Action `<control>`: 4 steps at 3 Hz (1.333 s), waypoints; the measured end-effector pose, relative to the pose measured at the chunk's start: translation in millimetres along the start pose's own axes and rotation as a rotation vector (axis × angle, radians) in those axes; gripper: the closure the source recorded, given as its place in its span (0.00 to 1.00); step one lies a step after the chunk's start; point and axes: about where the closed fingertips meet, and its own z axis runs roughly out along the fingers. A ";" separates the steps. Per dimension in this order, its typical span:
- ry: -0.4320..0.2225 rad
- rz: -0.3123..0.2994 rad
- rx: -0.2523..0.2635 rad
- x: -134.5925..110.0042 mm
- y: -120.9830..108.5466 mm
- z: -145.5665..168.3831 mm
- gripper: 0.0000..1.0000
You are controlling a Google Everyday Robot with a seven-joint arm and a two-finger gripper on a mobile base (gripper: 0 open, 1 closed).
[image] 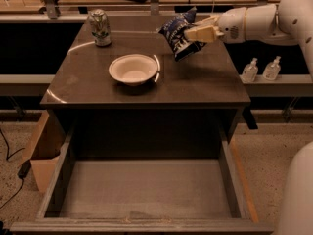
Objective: Place blue chip bag into top drawer
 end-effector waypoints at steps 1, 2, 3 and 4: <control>-0.001 -0.001 0.009 -0.1 -2.4 2.4 1.00; -0.022 -0.017 -0.022 -11.1 21.0 -11.3 1.00; -0.060 -0.021 0.000 -37.2 55.4 -46.4 1.00; -0.079 0.026 0.016 -43.6 103.2 -76.0 1.00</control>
Offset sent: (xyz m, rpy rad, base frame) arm -0.0729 0.0002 0.0347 0.0368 -0.0467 0.0753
